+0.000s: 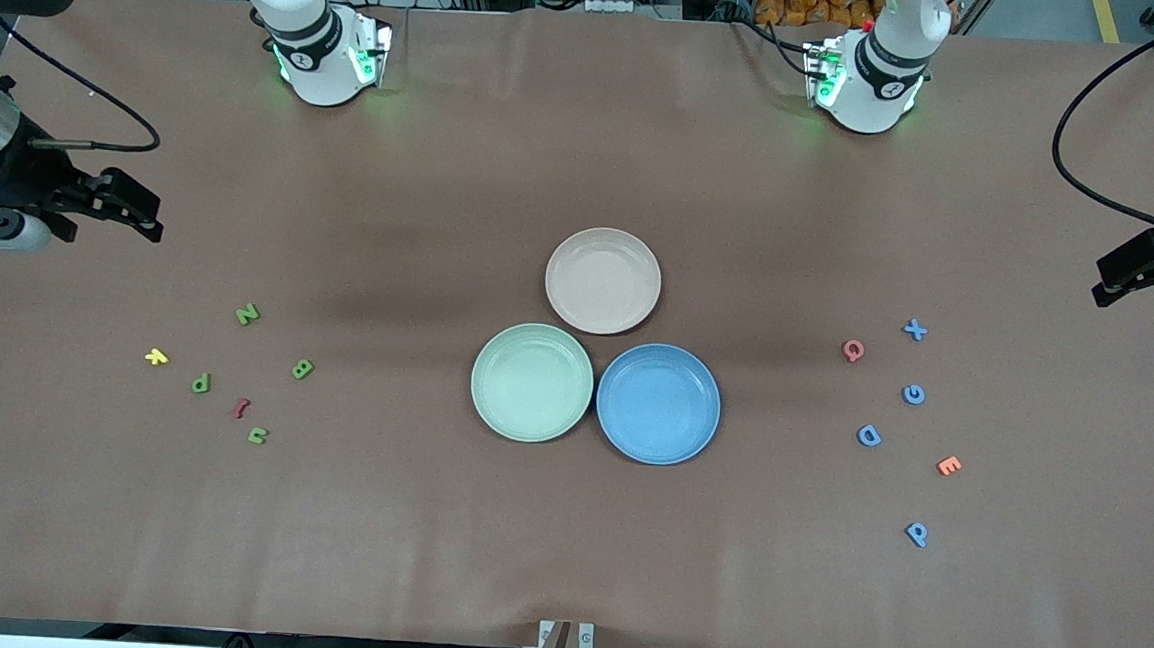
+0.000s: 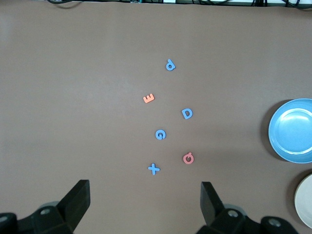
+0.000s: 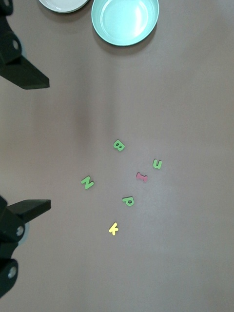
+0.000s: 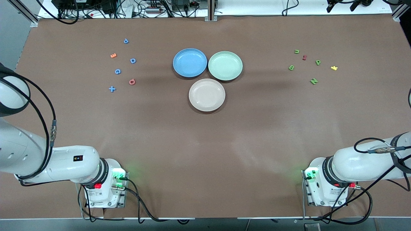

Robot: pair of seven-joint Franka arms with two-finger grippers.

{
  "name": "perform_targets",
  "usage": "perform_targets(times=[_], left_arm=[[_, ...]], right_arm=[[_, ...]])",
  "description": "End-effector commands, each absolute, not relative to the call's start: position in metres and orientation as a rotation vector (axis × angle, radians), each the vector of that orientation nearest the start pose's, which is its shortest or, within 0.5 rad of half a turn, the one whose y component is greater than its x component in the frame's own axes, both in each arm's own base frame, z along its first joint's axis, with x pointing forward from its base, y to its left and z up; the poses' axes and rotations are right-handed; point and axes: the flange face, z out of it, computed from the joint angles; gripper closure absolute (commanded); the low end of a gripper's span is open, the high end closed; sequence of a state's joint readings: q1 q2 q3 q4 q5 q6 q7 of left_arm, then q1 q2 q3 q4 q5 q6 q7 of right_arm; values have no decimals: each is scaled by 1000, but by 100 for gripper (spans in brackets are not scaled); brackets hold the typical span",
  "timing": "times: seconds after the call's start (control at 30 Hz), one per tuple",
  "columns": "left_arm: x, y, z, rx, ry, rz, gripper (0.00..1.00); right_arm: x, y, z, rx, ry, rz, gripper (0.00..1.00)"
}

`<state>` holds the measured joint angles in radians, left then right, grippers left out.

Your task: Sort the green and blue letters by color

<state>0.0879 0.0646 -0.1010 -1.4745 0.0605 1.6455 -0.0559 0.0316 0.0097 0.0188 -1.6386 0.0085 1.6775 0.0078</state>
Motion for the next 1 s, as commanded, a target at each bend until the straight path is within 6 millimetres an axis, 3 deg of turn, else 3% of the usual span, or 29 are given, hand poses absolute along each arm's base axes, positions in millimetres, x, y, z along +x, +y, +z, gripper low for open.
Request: perform_targets(times=[0.0, 0.43, 0.8, 0.97], left_arm=[[578, -1, 644, -3066, -21, -154, 0], [579, -2, 641, -3119, -48, -147, 0], [582, -3, 613, -3106, -57, -76, 0], [581, 2, 579, -3103, -42, -26, 0]], right_arm=[[565, 29, 597, -3115, -78, -54, 0], [561, 28, 582, -3116, -55, -42, 0], [563, 27, 546, -3117, -49, -35, 0], [563, 18, 522, -3117, 13, -25, 0]])
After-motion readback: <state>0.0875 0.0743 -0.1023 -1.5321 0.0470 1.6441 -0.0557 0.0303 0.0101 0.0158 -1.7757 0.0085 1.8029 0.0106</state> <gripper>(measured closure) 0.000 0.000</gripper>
